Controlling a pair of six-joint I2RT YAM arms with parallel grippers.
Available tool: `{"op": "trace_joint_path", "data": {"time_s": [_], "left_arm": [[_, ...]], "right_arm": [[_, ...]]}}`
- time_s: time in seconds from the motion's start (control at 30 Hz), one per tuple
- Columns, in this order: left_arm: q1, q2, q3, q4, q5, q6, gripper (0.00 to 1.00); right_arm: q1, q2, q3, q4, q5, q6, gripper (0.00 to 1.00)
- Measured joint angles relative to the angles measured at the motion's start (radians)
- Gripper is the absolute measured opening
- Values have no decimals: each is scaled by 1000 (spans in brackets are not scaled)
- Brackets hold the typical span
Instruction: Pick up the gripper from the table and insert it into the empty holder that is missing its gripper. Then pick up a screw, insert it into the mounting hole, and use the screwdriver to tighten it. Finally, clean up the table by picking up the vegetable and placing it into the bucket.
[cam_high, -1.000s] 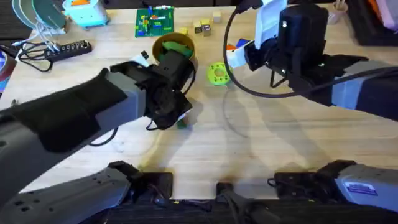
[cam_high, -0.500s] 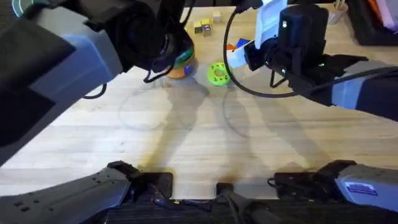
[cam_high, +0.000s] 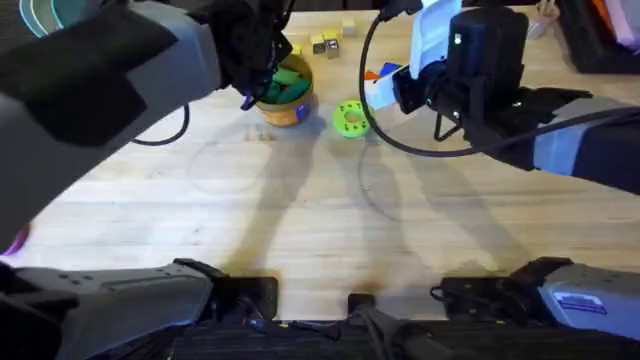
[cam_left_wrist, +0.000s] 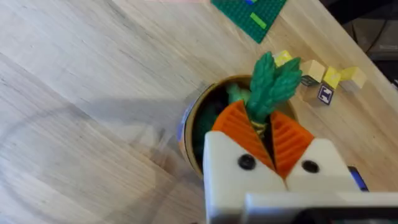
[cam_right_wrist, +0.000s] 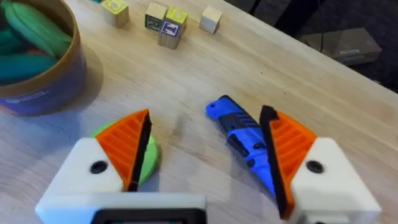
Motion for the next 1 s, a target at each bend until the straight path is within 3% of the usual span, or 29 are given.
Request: {"op": "trace_joint_path", "data": {"time_s": [0.1, 0.13, 0.23, 0.27, 0.3, 0.47, 0.6, 0.8, 1.0], "left_arm": [[0, 13, 0, 2, 20, 0, 26], [0, 13, 0, 2, 24, 6, 71], [0, 13, 0, 3, 26, 8, 492], [0, 13, 0, -2, 27, 5, 942], [0, 13, 0, -7, 28, 7, 976], [0, 13, 0, -37, 29, 17, 993], [0, 11, 0, -48, 31, 75, 994], [0, -67, 0, -96, 111, 245, 993], [0, -221, 0, -255, 203, 449, 993]], "right_arm": [[0, 0, 0, 0, 0, 0, 991], [0, 0, 0, 0, 0, 0, 991], [0, 0, 0, 0, 0, 0, 991], [0, 0, 0, 0, 0, 0, 992], [0, 0, 0, -2, 0, 0, 991], [0, 0, 0, -84, 0, 2, 991], [0, 0, 0, -168, 0, 23, 991], [0, -46, 7, -343, -3, 77, 992], [0, -174, 105, -625, -96, 100, 991]]}}
